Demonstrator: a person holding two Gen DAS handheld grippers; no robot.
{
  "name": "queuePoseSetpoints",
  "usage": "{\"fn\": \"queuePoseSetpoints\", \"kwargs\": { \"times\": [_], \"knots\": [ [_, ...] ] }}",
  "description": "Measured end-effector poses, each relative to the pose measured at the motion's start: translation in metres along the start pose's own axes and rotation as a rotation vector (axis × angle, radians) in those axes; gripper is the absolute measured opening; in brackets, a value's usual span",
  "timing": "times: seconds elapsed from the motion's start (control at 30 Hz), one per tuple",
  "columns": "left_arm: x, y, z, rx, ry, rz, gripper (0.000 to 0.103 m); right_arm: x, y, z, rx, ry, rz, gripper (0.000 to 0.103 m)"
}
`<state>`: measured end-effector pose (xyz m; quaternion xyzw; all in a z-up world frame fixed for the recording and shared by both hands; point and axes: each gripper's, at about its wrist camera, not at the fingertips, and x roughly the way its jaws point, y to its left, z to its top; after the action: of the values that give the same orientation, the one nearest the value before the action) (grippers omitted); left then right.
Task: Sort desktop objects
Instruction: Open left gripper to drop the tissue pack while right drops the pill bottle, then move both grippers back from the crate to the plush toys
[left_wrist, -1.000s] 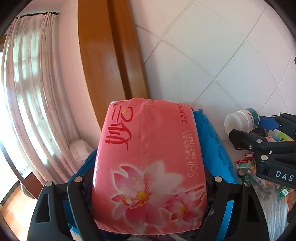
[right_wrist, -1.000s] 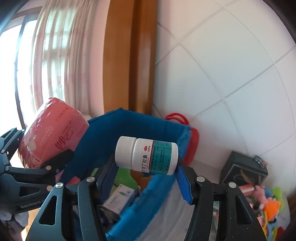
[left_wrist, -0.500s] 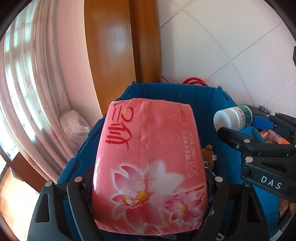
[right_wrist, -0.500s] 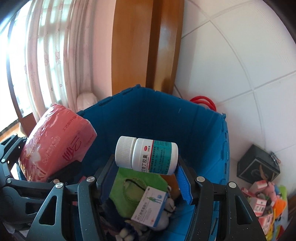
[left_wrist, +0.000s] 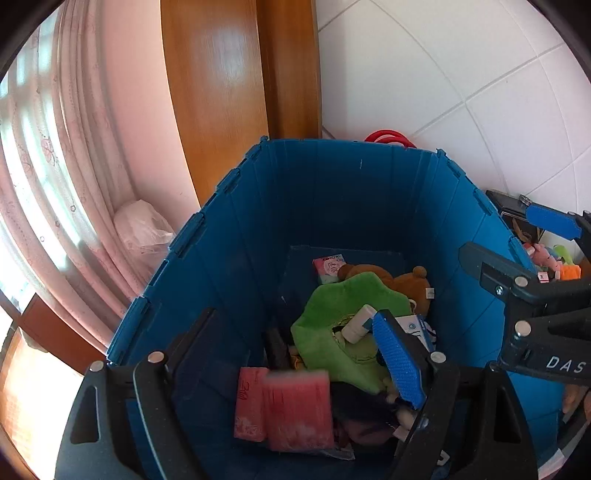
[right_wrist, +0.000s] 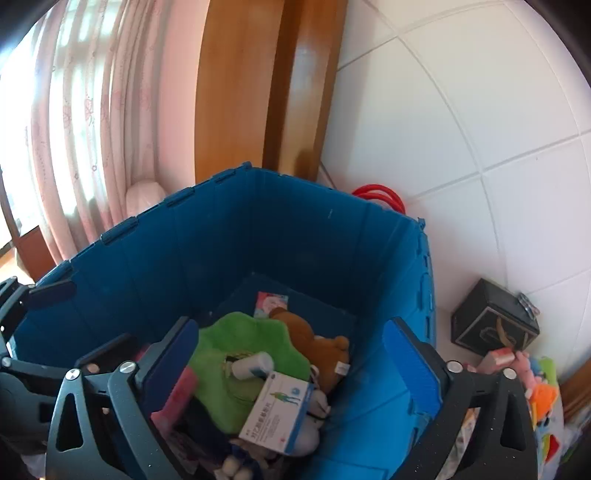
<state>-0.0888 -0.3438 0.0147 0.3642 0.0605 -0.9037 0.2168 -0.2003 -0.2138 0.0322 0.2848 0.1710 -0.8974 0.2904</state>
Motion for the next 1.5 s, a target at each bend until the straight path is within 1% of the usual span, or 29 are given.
{"fn": "queuePoseSetpoints", "kwargs": {
  "times": [0.23,0.37,0.5,0.63,0.73,0.87,1.0,1.1,1.2,1.33,1.5],
  "knots": [
    [-0.008,-0.004,-0.007,-0.006,-0.014,-0.009,0.085,-0.013,-0.007,-0.010,0.014,-0.003,0.003,0.103],
    [-0.017,-0.007,-0.014,-0.014,-0.042,-0.022,0.085,-0.027,-0.010,-0.020,0.012,-0.024,-0.012,0.103],
    [-0.029,-0.009,-0.022,-0.037,-0.078,-0.059,0.085,-0.047,-0.015,-0.034,-0.005,-0.067,-0.070,0.103],
    [-0.041,-0.015,-0.028,-0.057,-0.116,-0.108,0.085,-0.067,-0.023,-0.050,-0.005,-0.107,-0.107,0.103],
    [-0.046,-0.027,-0.032,-0.047,-0.144,-0.127,0.085,-0.082,-0.036,-0.064,0.023,-0.126,-0.122,0.103],
    [-0.057,-0.046,-0.038,-0.053,-0.215,-0.170,0.085,-0.098,-0.062,-0.087,0.081,-0.134,-0.160,0.103],
    [-0.066,-0.077,-0.037,-0.022,-0.250,-0.184,0.085,-0.115,-0.107,-0.118,0.178,-0.127,-0.202,0.103],
    [-0.077,-0.105,-0.039,0.004,-0.277,-0.212,0.085,-0.128,-0.150,-0.148,0.256,-0.115,-0.266,0.103],
    [-0.091,-0.142,-0.042,0.045,-0.306,-0.246,0.085,-0.144,-0.202,-0.187,0.348,-0.096,-0.330,0.103],
    [-0.105,-0.207,-0.050,0.104,-0.319,-0.277,0.085,-0.164,-0.274,-0.242,0.432,-0.061,-0.412,0.103],
    [-0.097,-0.314,-0.072,0.143,-0.265,-0.340,0.085,-0.188,-0.373,-0.312,0.510,0.003,-0.464,0.103]
  ]
}}
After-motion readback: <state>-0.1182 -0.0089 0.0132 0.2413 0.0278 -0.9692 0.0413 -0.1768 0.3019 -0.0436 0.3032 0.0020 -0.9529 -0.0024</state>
